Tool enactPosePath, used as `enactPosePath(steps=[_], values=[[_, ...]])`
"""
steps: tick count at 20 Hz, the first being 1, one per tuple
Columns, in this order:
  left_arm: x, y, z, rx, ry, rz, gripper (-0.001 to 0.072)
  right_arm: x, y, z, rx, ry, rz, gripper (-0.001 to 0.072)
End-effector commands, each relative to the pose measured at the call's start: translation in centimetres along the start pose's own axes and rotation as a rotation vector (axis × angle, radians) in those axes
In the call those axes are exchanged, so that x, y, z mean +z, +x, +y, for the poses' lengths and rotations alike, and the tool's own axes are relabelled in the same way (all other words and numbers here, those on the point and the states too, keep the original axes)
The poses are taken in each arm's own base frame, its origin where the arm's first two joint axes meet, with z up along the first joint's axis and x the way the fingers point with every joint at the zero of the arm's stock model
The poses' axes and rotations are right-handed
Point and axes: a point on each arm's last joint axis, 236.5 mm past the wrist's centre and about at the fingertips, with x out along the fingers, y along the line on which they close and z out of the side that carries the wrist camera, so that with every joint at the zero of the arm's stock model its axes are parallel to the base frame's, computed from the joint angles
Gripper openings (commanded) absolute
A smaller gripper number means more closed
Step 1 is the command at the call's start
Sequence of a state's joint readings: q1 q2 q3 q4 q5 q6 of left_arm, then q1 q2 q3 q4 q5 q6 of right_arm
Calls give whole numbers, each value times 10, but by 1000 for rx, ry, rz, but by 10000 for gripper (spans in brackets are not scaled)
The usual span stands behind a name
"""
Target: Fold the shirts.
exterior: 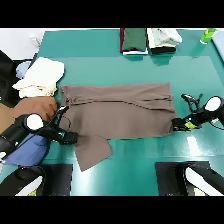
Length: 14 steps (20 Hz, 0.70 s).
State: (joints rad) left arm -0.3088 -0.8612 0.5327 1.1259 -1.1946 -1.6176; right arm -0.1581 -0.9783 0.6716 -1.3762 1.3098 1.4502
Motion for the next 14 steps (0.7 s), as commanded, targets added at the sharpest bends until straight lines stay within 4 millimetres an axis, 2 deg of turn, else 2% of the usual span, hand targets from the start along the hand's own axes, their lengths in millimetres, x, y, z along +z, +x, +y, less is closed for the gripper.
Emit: enactPosePath(steps=[1,4,7,9,11,14], values=[[-2,-29,-1,60,74,46,24,-21,-33,-4,-49,-34,-8,19],[8,-54,-16,52,111,22,24,-44,-56,-16,-125,-46,-29,18],[35,-85,-32,48,154,-87,24,-41,-73,-16,-148,-51,-114,18],[71,-110,-31,105,191,-239,24,-21,-89,-15,-151,-40,-178,17],[101,-127,-20,185,214,-346,24,8,-103,-14,-154,-43,-215,17],[144,-128,-12,206,195,-433,25,59,-107,-16,-152,-42,-231,17]])
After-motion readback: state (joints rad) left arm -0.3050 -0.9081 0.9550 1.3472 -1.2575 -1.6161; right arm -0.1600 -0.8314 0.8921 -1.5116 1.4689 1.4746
